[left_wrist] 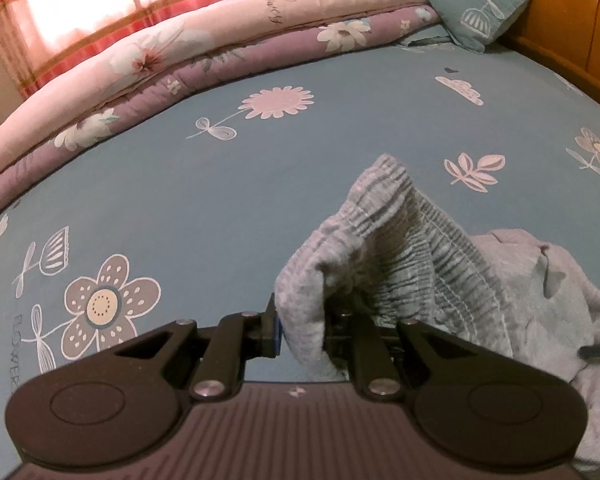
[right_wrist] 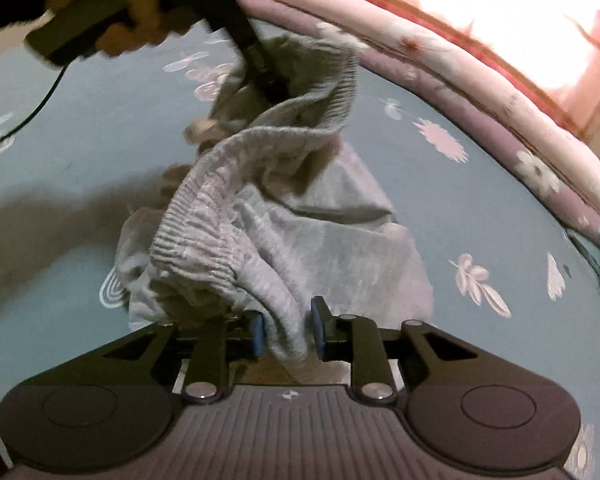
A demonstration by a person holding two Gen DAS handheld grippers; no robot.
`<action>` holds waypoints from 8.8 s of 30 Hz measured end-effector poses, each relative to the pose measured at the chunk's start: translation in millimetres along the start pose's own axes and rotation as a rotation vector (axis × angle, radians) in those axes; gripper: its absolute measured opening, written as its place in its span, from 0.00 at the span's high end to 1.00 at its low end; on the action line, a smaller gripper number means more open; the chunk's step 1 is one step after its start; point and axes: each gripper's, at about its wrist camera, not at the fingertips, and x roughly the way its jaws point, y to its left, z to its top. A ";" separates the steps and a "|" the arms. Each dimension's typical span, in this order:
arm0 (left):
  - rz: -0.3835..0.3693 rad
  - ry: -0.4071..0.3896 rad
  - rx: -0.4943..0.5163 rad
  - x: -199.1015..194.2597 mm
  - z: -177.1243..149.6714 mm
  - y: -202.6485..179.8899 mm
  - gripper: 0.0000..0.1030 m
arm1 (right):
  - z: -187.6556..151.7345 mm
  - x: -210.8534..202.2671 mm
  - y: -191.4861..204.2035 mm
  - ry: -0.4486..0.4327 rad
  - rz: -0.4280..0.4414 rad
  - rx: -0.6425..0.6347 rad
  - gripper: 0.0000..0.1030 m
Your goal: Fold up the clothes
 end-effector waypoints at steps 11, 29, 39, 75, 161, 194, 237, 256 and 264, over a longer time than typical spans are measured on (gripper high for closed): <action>-0.016 0.025 -0.014 -7.1 -6.5 9.4 0.86 | 7.3 -22.3 -22.1 0.055 0.108 0.085 0.89; -0.061 0.145 -0.068 -133.7 -41.7 -10.5 0.87 | 31.1 -115.8 -65.3 0.263 0.362 0.316 0.89; 0.027 0.050 -0.139 -219.8 -6.8 1.4 0.88 | 63.2 -186.9 -93.1 0.214 0.421 0.294 0.90; 0.262 -0.481 -0.078 -412.1 96.4 77.5 0.88 | 236.0 -371.6 -160.4 -0.142 0.722 0.312 0.90; 0.290 -0.635 0.520 -529.5 182.4 104.3 0.90 | 337.6 -483.2 -114.6 -0.072 0.166 0.278 0.90; -0.210 -0.139 0.590 -97.6 130.0 -90.7 0.91 | 3.2 -203.9 -162.1 0.242 0.321 1.185 0.89; -0.264 -0.175 0.682 136.1 110.7 -446.6 0.80 | -342.9 -96.2 -229.9 0.320 -0.165 1.562 0.91; -0.216 -0.173 0.429 45.3 84.9 -296.5 0.46 | -317.8 -125.4 -229.7 0.387 -0.313 1.404 0.46; -0.203 -0.009 0.285 19.7 19.3 -263.1 0.46 | -265.5 -108.0 -228.0 0.328 -0.260 1.178 0.46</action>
